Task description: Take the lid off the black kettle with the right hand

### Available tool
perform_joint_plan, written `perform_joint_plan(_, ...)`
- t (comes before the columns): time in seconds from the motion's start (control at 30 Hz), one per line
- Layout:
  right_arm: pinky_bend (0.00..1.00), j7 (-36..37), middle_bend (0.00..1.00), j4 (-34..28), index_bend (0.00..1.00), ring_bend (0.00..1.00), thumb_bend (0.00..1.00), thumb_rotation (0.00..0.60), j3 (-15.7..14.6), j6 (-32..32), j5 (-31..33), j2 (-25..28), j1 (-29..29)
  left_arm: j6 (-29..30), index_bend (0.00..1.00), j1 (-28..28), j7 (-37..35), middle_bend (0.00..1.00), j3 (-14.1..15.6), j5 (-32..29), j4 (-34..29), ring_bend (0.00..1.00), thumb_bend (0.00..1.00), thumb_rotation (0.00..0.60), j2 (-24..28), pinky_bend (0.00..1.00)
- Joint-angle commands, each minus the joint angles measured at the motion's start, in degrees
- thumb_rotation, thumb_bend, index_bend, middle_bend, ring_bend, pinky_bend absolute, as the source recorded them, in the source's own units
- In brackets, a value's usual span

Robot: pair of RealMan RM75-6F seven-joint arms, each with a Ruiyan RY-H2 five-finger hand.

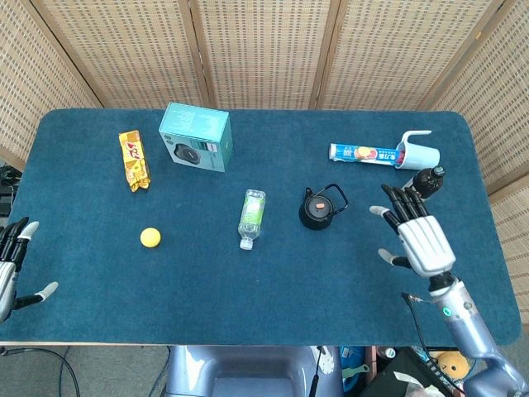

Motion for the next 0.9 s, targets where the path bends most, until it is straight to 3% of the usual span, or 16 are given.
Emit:
perform_joint_plan(0.03, 0.0, -2.25, 0.0, 1.27, 0.44, 0.0, 0.42, 0.6, 5.22, -12.43, 10.97, -2.17, 9.65, -0.57, 0.0, -0.31, 0.08, 0.0, -0.31, -0.66, 0.31, 0.0, 0.15, 0.6, -0.15, 0.0)
perform_joint_plan(0.3, 0.0, -11.42, 0.0, 8.36, 0.45, 0.0, 0.45, 0.6, 7.52, -20.74, 27.76, -10.6, 19.58, -2.14, 0.0, -1.03, -0.5, 0.0, -1.11, -2.65, 1.44, 0.0, 0.15, 0.6, -0.35, 0.0)
perform_joint_plan(0.7, 0.0, -21.36, 0.0, 19.06, 0.45, 0.0, 0.45, 0.6, 5.44, -21.29, 37.33, -20.16, 27.55, -3.37, 0.0, -1.44, -0.85, 0.0, -1.41, -4.12, 2.0, 0.0, 0.15, 0.6, -0.49, 0.0)
perform_joint_plan(0.9, 0.0, -23.55, 0.0, 21.62, 0.48, 0.0, 0.48, 0.6, 4.65, -21.52, 41.57, -21.98, 29.06, -3.55, 0.0, -1.52, -1.09, 0.0, -1.36, -4.14, 2.11, 0.0, 0.15, 0.6, -0.46, 0.0)
